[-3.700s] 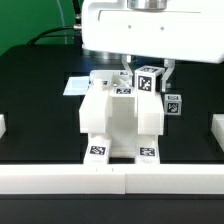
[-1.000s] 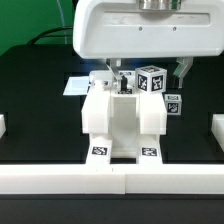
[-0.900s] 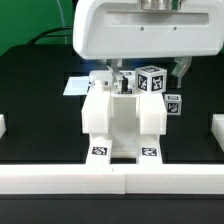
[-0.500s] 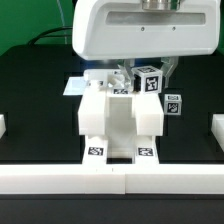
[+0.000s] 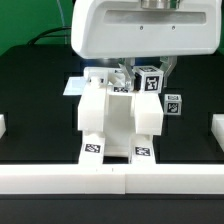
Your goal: Assemble chair
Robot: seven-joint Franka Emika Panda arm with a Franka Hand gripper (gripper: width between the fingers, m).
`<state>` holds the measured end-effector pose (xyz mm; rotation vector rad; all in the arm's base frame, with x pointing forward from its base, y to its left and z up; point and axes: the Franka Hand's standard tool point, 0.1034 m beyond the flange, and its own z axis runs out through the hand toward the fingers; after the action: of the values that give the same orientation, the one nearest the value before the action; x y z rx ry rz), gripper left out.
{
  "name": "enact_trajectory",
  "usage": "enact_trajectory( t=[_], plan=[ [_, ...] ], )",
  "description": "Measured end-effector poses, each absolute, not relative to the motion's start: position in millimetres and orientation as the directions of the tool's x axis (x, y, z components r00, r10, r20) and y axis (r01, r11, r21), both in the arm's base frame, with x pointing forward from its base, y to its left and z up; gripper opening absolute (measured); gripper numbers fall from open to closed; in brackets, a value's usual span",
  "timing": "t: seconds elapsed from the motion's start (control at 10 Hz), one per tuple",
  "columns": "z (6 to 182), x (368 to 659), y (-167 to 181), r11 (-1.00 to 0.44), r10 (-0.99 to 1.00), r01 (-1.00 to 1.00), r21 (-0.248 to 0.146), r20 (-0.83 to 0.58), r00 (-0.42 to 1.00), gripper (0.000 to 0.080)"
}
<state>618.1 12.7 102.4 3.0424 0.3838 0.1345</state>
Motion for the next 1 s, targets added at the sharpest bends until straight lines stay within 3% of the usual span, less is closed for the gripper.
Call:
enact_trajectory(
  t=[0.7,1.0],
  plan=[
    [101.3,617.5,7.0,-0.95,-0.313,-0.313,-0.011,0.097,0.945,0.0271],
    [101.2,617.5,7.2,-0.931,-0.365,-0.365,-0.016,0.097,0.926,0.0296]
  ],
)
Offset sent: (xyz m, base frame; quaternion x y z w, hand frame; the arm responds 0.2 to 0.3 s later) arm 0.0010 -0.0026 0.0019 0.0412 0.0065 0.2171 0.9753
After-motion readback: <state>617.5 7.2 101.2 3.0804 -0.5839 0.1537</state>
